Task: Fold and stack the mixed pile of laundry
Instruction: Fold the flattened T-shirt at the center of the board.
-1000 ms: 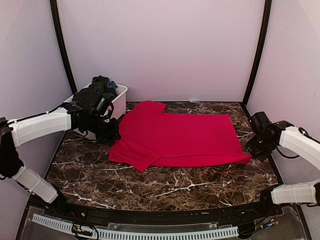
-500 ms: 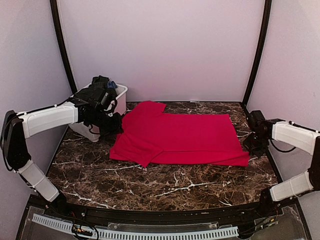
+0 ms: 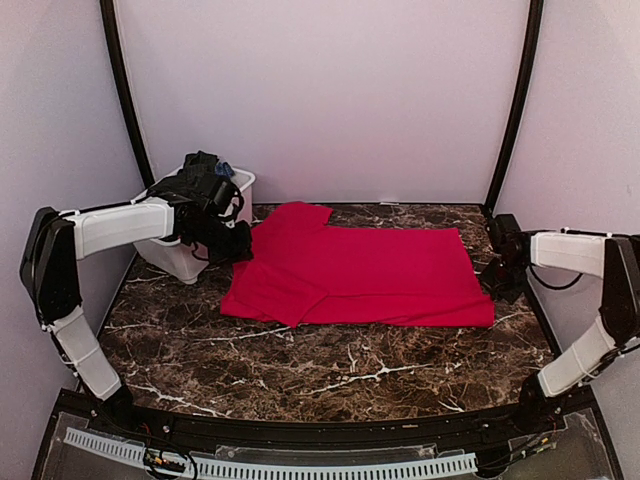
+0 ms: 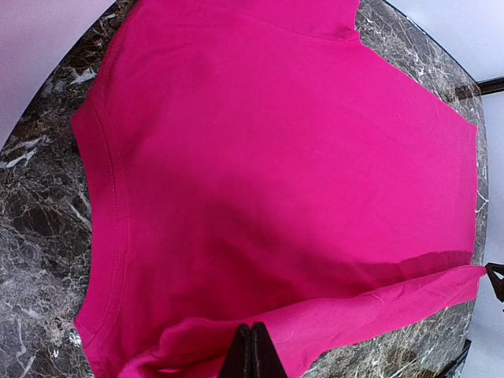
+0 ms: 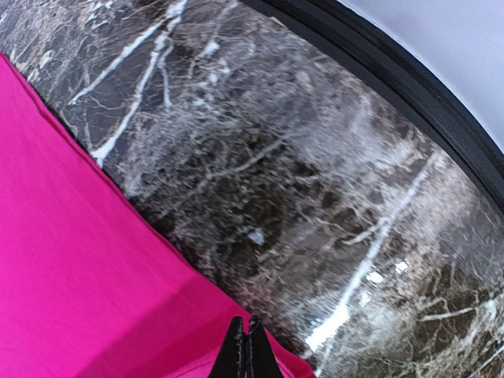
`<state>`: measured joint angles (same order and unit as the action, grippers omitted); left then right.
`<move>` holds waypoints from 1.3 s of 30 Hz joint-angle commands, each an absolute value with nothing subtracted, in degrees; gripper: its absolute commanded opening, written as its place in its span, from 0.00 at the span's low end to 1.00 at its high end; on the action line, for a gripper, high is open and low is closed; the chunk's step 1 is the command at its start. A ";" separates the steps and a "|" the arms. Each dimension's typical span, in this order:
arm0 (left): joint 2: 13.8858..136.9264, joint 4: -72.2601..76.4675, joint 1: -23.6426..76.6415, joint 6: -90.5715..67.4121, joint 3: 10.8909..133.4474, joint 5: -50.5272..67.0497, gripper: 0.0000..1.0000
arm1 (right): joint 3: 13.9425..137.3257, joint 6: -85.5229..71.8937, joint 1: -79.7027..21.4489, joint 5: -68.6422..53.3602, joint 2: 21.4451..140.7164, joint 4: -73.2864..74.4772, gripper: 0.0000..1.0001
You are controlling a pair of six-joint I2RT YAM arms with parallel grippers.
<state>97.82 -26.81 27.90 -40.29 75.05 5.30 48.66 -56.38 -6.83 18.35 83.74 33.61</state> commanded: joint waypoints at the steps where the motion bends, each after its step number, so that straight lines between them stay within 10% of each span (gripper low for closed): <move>1: 99.01 -25.40 26.94 -38.16 77.73 4.25 0.00 | 51.61 -52.06 -6.16 17.51 87.05 30.22 0.00; 11: 104.67 -24.68 25.58 -36.15 81.08 3.87 0.04 | 56.52 -42.66 -5.44 13.57 92.96 28.40 0.11; 16: 101.02 -26.58 24.90 -34.70 78.81 1.49 0.43 | 55.55 -41.06 -4.79 6.43 89.38 31.75 0.60; 19: 96.92 -26.38 24.78 -34.20 72.96 1.88 0.59 | 52.94 -41.67 -4.81 2.62 85.23 33.41 0.68; 39: 93.63 -28.93 24.70 -28.49 59.35 3.85 0.45 | 46.29 -34.95 -7.04 -18.03 90.72 25.36 0.57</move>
